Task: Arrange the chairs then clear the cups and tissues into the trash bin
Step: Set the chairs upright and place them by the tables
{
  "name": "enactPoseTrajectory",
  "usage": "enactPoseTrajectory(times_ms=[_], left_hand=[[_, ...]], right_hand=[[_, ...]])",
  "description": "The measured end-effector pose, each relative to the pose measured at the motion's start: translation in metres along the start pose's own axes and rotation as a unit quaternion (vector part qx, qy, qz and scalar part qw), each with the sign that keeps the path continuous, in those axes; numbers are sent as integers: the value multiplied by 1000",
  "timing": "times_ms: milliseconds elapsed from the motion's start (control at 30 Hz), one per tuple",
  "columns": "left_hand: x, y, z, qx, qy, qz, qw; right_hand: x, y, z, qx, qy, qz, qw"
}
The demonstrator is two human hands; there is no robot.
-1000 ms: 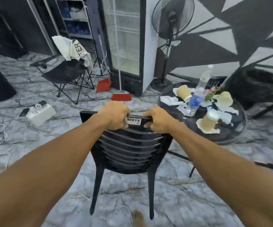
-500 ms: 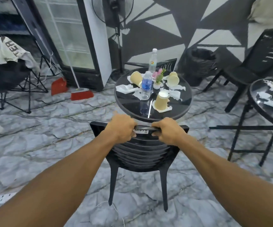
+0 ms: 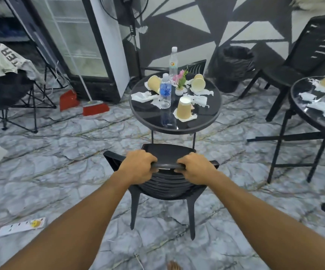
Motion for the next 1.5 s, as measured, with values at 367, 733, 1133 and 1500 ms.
enactPoseTrajectory(times_ms=[367, 733, 1133, 1500], left_hand=[[68, -36, -114, -12, -64, -130, 989], [78, -40, -108, 0, -6, -179, 984], [65, -44, -106, -29, -16, -195, 980], [73, -31, -108, 79, 54, 18, 995]], right_hand=[[121, -47, -34, -1, 56, -138, 989], [111, -60, -34, 18, 0, -112, 993], [107, -74, -51, 2, -15, -157, 987], [131, -68, -44, -71, -101, -74, 990]])
Point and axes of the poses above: each hand's wrist, its own x-axis away from the middle knuckle, its own y-axis out of the back of the hand, z = x × y, the point moved 4 cm from there along -x, towards the middle knuckle, and after that the axes turned 15 degrees about -x, right-handed, at the moved point
